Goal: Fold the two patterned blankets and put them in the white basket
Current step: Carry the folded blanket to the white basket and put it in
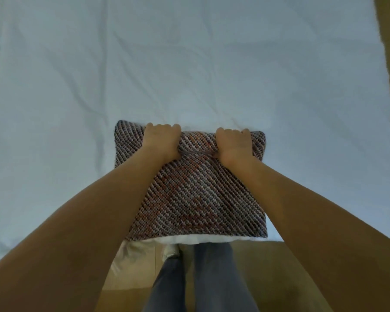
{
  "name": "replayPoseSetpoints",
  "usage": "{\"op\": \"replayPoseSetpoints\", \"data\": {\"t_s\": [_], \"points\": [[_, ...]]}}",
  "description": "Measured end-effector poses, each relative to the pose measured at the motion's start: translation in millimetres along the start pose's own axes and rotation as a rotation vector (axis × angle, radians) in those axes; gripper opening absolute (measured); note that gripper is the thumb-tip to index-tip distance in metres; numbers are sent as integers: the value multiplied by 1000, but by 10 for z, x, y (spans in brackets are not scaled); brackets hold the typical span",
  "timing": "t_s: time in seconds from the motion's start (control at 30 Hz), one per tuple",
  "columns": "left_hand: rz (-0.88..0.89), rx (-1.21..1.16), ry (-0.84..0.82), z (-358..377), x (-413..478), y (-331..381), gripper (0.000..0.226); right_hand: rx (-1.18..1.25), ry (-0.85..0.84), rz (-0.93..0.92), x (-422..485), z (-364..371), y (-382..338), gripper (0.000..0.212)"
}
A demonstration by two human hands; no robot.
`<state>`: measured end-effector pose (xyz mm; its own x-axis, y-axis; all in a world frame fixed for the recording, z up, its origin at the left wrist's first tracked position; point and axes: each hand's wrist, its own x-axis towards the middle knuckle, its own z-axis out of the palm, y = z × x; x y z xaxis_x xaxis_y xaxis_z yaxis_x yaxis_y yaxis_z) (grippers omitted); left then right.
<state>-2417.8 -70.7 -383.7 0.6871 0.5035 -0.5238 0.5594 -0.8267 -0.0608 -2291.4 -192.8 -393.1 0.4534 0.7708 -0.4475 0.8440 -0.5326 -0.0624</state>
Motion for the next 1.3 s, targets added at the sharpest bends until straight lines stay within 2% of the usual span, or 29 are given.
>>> {"op": "replayPoseSetpoints", "data": {"t_s": [0.1,0.23,0.4,0.57,1.0,1.2,1.3], "points": [[58,31,130,-89,-280,-2,52,7,126,17,-401,-96,31,18],[56,130,183,-241,-730,13,50,69,274,73,-1113,-164,-11,14],[198,138,243,-546,-1328,341,32,117,317,195,-2034,-165,181,16],[425,182,290,-796,-1716,1067,34,139,358,353,-2896,-122,719,16],[1040,335,399,-1378,-2537,4845,38,191,460,967,-5744,322,2928,23],[1276,360,292,-1415,-2916,6261,27,227,443,1205,-6722,592,3522,27],[1391,426,294,-1425,-2985,6931,27,266,448,1309,-7043,707,3826,28]]}}
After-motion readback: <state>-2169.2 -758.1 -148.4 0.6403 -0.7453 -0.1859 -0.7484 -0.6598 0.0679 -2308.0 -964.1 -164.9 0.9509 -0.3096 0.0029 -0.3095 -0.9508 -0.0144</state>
